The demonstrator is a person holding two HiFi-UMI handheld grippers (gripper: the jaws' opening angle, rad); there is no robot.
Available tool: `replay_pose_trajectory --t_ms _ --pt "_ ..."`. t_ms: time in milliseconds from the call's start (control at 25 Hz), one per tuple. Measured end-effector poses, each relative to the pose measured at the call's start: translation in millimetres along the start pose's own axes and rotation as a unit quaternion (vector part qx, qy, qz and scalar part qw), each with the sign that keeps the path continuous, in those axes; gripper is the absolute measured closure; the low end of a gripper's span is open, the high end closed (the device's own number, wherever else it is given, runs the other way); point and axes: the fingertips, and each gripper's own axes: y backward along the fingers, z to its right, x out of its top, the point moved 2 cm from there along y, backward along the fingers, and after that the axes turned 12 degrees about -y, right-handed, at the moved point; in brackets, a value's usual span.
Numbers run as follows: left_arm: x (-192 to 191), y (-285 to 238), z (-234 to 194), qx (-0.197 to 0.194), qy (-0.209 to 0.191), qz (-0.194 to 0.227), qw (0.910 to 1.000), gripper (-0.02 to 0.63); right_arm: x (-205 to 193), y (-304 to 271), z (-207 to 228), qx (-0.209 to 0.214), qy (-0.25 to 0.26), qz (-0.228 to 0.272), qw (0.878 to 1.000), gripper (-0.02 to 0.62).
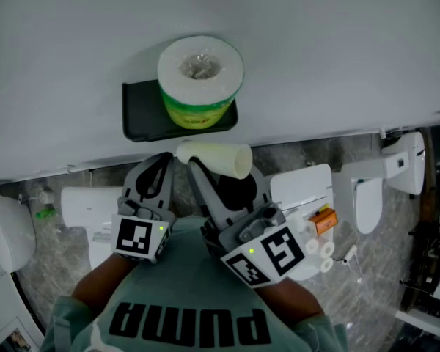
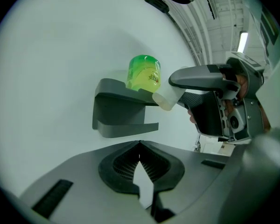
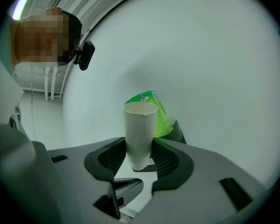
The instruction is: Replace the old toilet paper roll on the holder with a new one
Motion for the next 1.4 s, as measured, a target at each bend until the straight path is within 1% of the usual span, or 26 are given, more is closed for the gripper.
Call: replay_pose_trajectory --t_ms 240,520,800,1040,1400 --pt "-2 9 -13 0.013 0.006 0.004 0.9999 0.603 2 -12 -22 0.007 0.04 -0.004 0.999 0.417" --pt "-5 26 -49 0.029 0.007 0.003 0.9996 0.603 1 -42 -53 0.017 0.065 0.0 0.998 0.417" --pt "-8 31 -65 0.038 0.018 0.007 0.9991 0.603 -1 -60 -68 0.019 0.098 -0.001 0.995 0.417" --pt "-9 32 -66 0.044 0.019 0.008 0.9988 0.603 3 -65 -68 0.007 0.126 -0.002 0.992 0.417" --pt "-11 32 -66 0.045 0.021 0.008 0.9987 0.603 4 -72 -60 -0.036 0.171 -0.018 0.984 0.417"
